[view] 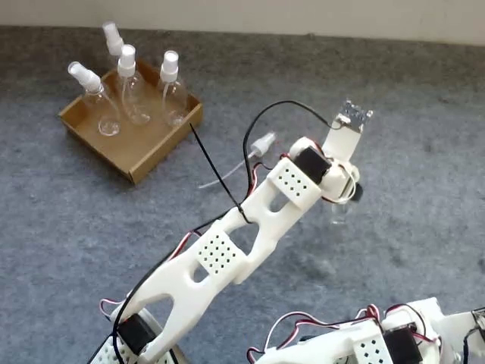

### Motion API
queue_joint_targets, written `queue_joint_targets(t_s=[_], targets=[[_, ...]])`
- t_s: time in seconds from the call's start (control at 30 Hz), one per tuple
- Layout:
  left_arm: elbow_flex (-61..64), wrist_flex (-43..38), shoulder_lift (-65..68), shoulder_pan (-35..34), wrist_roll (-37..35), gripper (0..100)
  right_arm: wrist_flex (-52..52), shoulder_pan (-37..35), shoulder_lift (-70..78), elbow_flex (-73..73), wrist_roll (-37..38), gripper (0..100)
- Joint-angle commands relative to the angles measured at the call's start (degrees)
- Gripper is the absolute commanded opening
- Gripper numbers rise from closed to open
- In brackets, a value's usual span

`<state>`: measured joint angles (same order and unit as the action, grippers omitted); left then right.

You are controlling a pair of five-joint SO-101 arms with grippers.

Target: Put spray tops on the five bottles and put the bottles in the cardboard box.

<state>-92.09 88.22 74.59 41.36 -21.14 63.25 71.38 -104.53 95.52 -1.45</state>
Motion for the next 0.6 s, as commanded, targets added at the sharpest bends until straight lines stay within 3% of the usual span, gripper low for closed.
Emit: queue_joint_targets(t_s=[0.0, 0.47, 0.57], targets=[[-3.03, 2.90, 0.04, -0.40, -0.09, 27, 0.22, -1.98, -0.75, 8.22, -0.18, 0.5], [-3.30, 2.81, -0.48, -2.07, 0.00, 27, 0.22, -2.07, -0.75, 8.22, -0.18, 0.5], [-3.30, 2.64, -1.10, -2.07, 0.00, 20, 0.13, -2.07, -0.75, 8.22, -0.18, 0.5]])
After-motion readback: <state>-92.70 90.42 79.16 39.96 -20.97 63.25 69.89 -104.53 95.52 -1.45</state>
